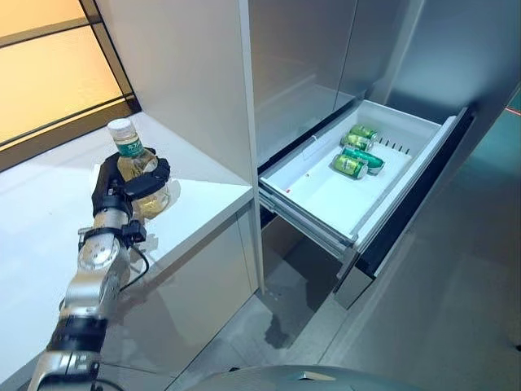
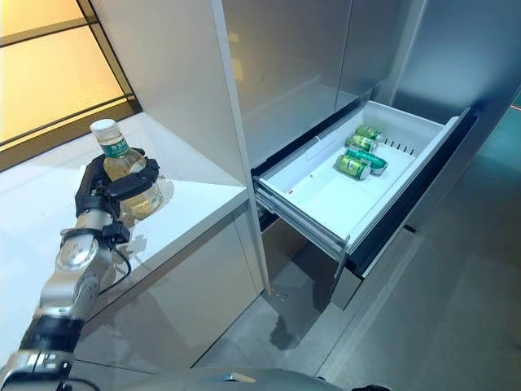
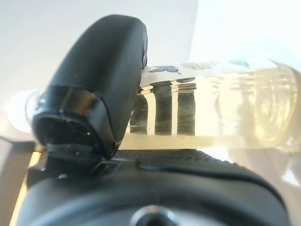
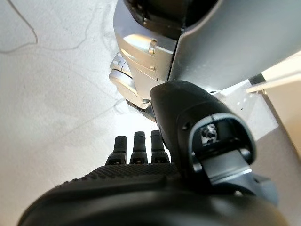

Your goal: Put drinks into fridge and close the fridge

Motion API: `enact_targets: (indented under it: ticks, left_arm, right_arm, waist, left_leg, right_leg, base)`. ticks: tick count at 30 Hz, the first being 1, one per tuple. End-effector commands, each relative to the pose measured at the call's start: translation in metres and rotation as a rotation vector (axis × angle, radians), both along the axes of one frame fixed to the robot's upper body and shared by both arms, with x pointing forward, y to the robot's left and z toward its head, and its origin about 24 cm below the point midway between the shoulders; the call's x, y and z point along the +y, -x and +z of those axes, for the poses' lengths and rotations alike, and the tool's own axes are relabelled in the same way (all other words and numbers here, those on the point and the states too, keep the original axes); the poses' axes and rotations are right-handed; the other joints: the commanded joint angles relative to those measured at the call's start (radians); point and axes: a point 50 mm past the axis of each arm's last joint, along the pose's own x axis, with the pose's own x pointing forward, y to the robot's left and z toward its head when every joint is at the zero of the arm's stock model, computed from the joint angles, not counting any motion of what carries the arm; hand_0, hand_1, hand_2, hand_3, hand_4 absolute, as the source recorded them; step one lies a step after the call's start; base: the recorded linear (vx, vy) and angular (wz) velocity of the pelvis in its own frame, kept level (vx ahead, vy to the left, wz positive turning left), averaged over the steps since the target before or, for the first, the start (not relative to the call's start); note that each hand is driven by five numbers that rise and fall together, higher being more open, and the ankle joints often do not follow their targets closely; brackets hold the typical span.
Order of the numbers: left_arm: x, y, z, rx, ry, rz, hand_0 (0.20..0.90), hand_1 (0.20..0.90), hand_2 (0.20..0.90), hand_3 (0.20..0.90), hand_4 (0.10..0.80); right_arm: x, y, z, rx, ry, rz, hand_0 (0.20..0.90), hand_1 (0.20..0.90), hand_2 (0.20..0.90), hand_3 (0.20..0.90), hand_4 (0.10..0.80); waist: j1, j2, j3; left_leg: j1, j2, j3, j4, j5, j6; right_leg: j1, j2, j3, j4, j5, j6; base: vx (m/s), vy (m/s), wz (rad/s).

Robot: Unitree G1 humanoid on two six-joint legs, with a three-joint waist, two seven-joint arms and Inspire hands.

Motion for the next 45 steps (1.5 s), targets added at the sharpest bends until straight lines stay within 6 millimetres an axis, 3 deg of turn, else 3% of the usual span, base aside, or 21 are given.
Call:
enact_targets:
  ticks: [1,10,15,19,22,23,25,28,34,39,45]
  left_arm:
    - [-0.002,0.014,0.077,-0.461,-0.086,-0.111,0.3,0.3,0.3,0.2,0.1]
    - [-0.02,0.03,0.077,-0.481,-0.039,-0.301,0.3,0.3,0.3,0.2,0.1]
    - [-0.021,0.036,0.083,-0.506,-0.048,-0.328,0.3,0.3,0.3,0.2,0.1]
    - [-0.024,0.04,0.093,-0.567,-0.053,-0.353,0.3,0.3,0.3,0.2,0.1]
    - [-0.027,0.041,0.096,-0.591,-0.056,-0.366,0.3,0.3,0.3,0.2,0.1]
    - [-0.028,0.041,0.096,-0.604,-0.056,-0.372,0.3,0.3,0.3,0.2,0.1]
    - [-0.029,0.043,0.097,-0.625,-0.06,-0.369,0.3,0.3,0.3,0.2,0.1]
    - [-0.041,0.035,0.105,-0.651,-0.059,-0.396,0.3,0.3,0.3,0.2,0.1]
    - [-0.056,0.034,0.117,-0.701,-0.047,-0.436,0.3,0.3,0.3,0.2,0.1]
    - [-0.056,0.043,0.124,-0.749,-0.052,-0.441,0.3,0.3,0.3,0.2,0.1]
    - [-0.058,0.047,0.131,-0.785,-0.052,-0.459,0.3,0.3,0.3,0.2,0.1]
  right_arm:
    - [0.039,-0.045,0.004,-0.16,-0.139,0.155,0.9,0.9,0.9,0.9,0.8]
    - [0.068,-0.102,0.038,-0.359,-0.147,0.651,0.9,0.9,0.9,0.9,0.8]
    - [0.069,-0.12,0.056,-0.457,-0.077,0.824,0.9,0.9,0.9,0.9,0.8]
    - [0.076,-0.137,0.082,-0.563,-0.12,0.918,0.9,0.9,0.9,0.9,0.8]
    - [0.082,-0.142,0.095,-0.61,-0.156,0.973,0.9,0.9,0.9,0.9,0.8]
    - [0.077,-0.137,0.091,-0.541,-0.155,0.965,0.9,0.9,0.9,0.9,0.8]
    - [0.077,-0.122,0.081,-0.561,-0.183,1.004,0.9,0.9,0.9,0.9,0.8]
    - [0.104,-0.125,0.086,-0.628,-0.234,1.054,0.9,0.9,0.9,0.9,0.8]
    - [0.145,-0.156,0.137,-0.828,-0.294,1.131,0.9,0.9,0.9,0.9,0.8]
    - [0.158,-0.167,0.192,-1.003,-0.354,1.259,0.9,0.9,0.9,0.9,0.8]
    - [0.165,-0.165,0.228,-1.113,-0.441,1.34,0.9,0.9,0.9,0.9,0.8]
  waist:
    - [0.033,-0.026,0.011]
    - [0.067,-0.042,0.011]
    - [0.065,-0.049,0.006]
    - [0.057,-0.057,0.007]
    - [0.052,-0.06,0.006]
    - [0.048,-0.061,0.006]
    - [0.037,-0.059,0.008]
    - [0.035,-0.056,0.009]
    - [0.054,-0.055,0.003]
    - [0.06,-0.057,0.007]
    - [0.059,-0.064,0.006]
  left_leg:
    - [-0.011,-0.122,0.002,0.002,-0.038,0.087]
    - [-0.007,-0.127,-0.026,0.002,-0.042,0.082]
    - [-0.008,-0.125,-0.02,0.002,-0.041,0.081]
    - [-0.009,-0.125,-0.016,0.002,-0.039,0.082]
    - [-0.01,-0.125,-0.014,0.002,-0.039,0.083]
    - [-0.011,-0.124,-0.013,0.002,-0.038,0.082]
    - [-0.012,-0.123,-0.006,0.002,-0.041,0.083]
    - [-0.013,-0.127,-0.008,0.002,-0.04,0.088]
    - [-0.01,-0.129,-0.013,0.002,-0.039,0.09]
    - [-0.017,-0.128,-0.009,0.002,-0.025,0.092]
    - [-0.02,-0.13,-0.009,0.002,-0.023,0.092]
  right_leg:
    - [0.03,0.013,-0.008,0.025,-0.038,-0.004]
    - [0.045,0.007,-0.031,0.022,-0.044,-0.003]
    - [0.043,0.005,-0.032,0.021,-0.041,-0.002]
    - [0.038,0.006,-0.03,0.022,-0.036,-0.001]
    - [0.036,0.008,-0.026,0.021,-0.035,-0.001]
    - [0.035,0.009,-0.022,0.022,-0.034,-0.001]
    - [0.031,0.011,-0.016,0.023,-0.034,-0.001]
    - [0.03,0.008,-0.015,0.022,-0.034,0.004]
    - [0.035,0.005,-0.017,0.021,-0.035,0.005]
    - [0.025,0.005,-0.011,0.027,-0.024,0.005]
    - [0.021,0.008,-0.002,0.029,-0.023,0.006]
  base:
    - [-0.013,-0.025,0.17]
    - [0.012,-0.027,0.15]
    - [0.002,-0.007,0.02]
    - [0.0,0.0,0.0]
    - [0.0,0.0,0.0]
    - [0.0,0.0,0.0]
    - [0.0,0.0,0.0]
    - [-0.013,0.018,-0.05]
    - [0.0,0.0,0.0]
    - [-0.016,0.003,0.0]
    - [-0.001,-0.001,-0.01]
